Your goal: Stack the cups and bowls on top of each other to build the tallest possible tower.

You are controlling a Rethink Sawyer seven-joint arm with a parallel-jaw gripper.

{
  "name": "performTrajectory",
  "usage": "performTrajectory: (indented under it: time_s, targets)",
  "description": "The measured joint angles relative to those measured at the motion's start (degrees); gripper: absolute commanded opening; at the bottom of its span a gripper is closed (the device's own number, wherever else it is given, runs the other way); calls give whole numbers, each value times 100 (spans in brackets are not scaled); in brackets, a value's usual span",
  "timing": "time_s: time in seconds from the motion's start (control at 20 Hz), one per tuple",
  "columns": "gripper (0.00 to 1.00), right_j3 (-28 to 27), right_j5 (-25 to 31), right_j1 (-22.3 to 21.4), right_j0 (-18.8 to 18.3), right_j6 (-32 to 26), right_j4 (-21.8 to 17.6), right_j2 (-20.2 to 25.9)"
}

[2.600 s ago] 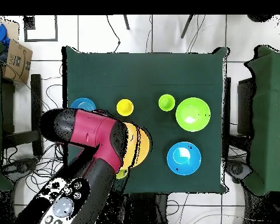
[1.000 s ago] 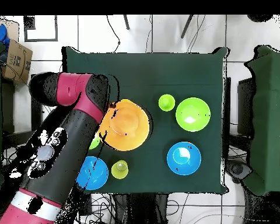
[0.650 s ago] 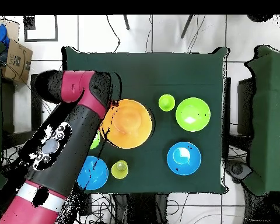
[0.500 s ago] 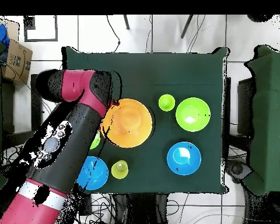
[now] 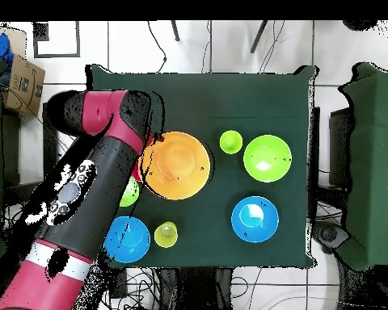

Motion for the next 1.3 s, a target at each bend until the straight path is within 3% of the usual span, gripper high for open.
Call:
performTrajectory:
  time_s: [0.7, 1.3]
  targets:
    - [0, -811, 581, 337, -184, 65, 219, -167]
    - [0, -1071, 611, 493, -304, 242, 292, -191]
